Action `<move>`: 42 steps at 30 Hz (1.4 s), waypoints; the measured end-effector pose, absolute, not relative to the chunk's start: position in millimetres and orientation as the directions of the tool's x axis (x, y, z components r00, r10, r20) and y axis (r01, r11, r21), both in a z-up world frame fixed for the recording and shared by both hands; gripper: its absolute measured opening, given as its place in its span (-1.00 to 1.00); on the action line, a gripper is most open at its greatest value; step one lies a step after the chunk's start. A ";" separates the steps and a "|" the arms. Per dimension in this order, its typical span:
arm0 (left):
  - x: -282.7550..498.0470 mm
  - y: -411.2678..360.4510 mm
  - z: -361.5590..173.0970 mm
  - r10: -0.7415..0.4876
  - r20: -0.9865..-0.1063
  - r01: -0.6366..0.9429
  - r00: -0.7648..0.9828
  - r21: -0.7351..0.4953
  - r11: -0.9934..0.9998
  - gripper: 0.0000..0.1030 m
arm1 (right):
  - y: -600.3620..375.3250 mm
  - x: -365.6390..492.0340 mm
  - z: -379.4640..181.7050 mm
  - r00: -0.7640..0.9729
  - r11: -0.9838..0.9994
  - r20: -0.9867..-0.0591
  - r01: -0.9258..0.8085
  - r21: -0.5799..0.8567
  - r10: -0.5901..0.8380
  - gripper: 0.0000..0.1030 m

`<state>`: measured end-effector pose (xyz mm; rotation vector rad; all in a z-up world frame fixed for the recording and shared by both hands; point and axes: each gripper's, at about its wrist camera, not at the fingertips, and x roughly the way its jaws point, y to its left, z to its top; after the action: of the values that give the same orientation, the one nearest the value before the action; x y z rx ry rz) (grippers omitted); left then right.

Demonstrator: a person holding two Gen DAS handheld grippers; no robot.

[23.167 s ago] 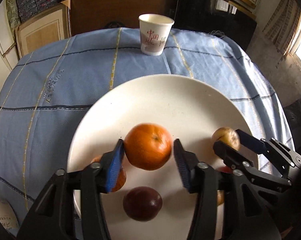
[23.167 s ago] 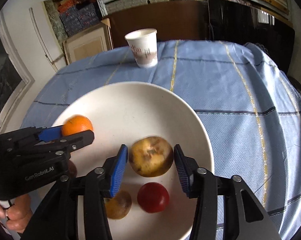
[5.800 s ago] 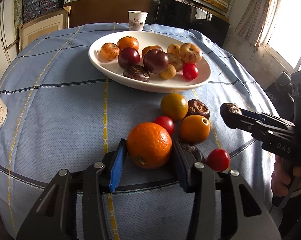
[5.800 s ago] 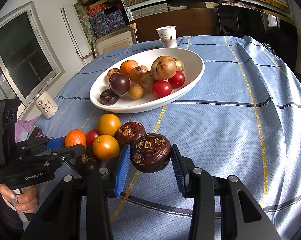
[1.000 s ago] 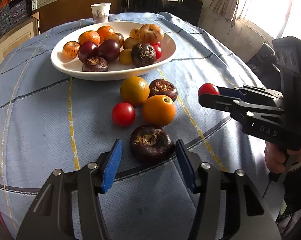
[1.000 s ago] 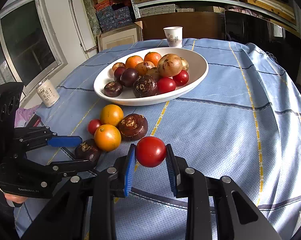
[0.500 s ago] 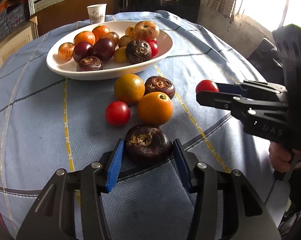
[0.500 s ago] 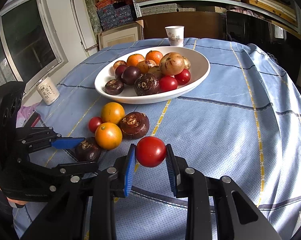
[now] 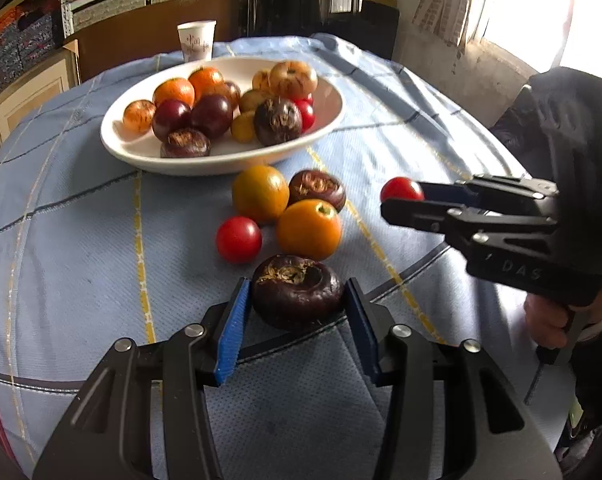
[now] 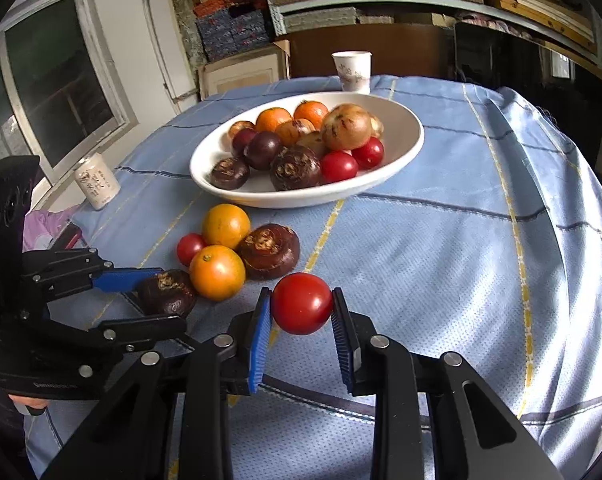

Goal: Organize fruits
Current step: 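Carry the tomato and brown fruit over the white plate and release both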

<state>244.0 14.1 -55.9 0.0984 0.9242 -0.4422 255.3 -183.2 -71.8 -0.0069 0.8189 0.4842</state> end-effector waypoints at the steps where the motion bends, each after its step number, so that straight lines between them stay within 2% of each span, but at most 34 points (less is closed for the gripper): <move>1: 243.1 15.1 -52.6 -0.336 -0.780 0.412 0.527 -0.112 0.904 -0.09 | -183.4 254.1 -69.3 0.588 0.888 -0.691 -0.424 0.179 0.420 -0.42; 7: 253.8 36.2 -17.4 -0.355 -0.705 0.362 0.614 -0.148 0.920 -0.09 | -176.6 264.9 -39.7 0.633 0.876 -0.632 -0.451 0.170 0.448 -0.42; 12: 304.9 48.3 11.3 -0.253 -0.652 0.268 0.714 -0.080 0.960 -0.09 | -160.8 313.7 -4.3 0.718 0.901 -0.562 -0.415 0.129 0.411 -0.42; 18: 374.3 56.0 6.3 -0.191 -0.661 0.185 0.726 -0.081 0.979 -0.09 | -142.2 393.9 -5.1 0.686 0.919 -0.617 -0.345 0.193 0.387 -0.42; 24: 411.8 56.7 -4.2 -0.189 -0.679 0.175 0.709 -0.091 0.980 -0.08 | -124.0 434.6 -22.1 0.654 0.930 -0.669 -0.322 0.176 0.353 -0.41; 25: 413.5 57.1 -6.0 -0.187 -0.682 0.174 0.707 -0.090 0.981 -0.06 | -121.8 436.5 -23.6 0.654 0.931 -0.671 -0.323 0.169 0.349 -0.35; 26: 415.2 57.2 -6.6 -0.178 -0.684 0.166 0.707 -0.084 0.983 0.02 | -121.1 436.4 -22.9 0.653 0.930 -0.671 -0.326 0.168 0.350 -0.17; 27: 414.1 57.7 -6.4 -0.168 -0.682 0.157 0.712 -0.078 0.985 0.29 | -121.6 434.4 -21.2 0.656 0.928 -0.665 -0.328 0.173 0.356 -0.15; 28: 411.1 58.9 -3.8 -0.146 -0.671 0.138 0.727 -0.065 0.988 0.45 | -123.4 430.3 -18.5 0.664 0.926 -0.653 -0.331 0.181 0.365 -0.15; 30: 400.8 59.9 2.8 -0.140 -0.652 0.134 0.745 -0.059 0.989 0.51 | -129.3 415.7 -10.0 0.676 0.916 -0.622 -0.342 0.210 0.395 -0.11; 32: 389.2 58.9 8.3 -0.138 -0.653 0.135 0.744 -0.054 0.989 0.55 | -135.2 394.2 -2.5 0.688 0.906 -0.591 -0.359 0.226 0.420 0.10; 36: 347.5 50.0 18.6 -0.087 -0.623 0.119 0.777 0.010 0.993 0.74 | -148.4 350.5 3.4 0.710 0.890 -0.536 -0.380 0.253 0.456 0.11; 42: 297.9 46.8 16.4 -0.049 -0.608 0.084 0.793 0.030 0.996 0.81 | -164.5 299.1 -5.8 0.734 0.881 -0.487 -0.391 0.266 0.473 0.19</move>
<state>297.9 46.8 16.4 0.0570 0.6520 -0.0715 299.1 -164.5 -5.8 0.1498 0.5747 0.4772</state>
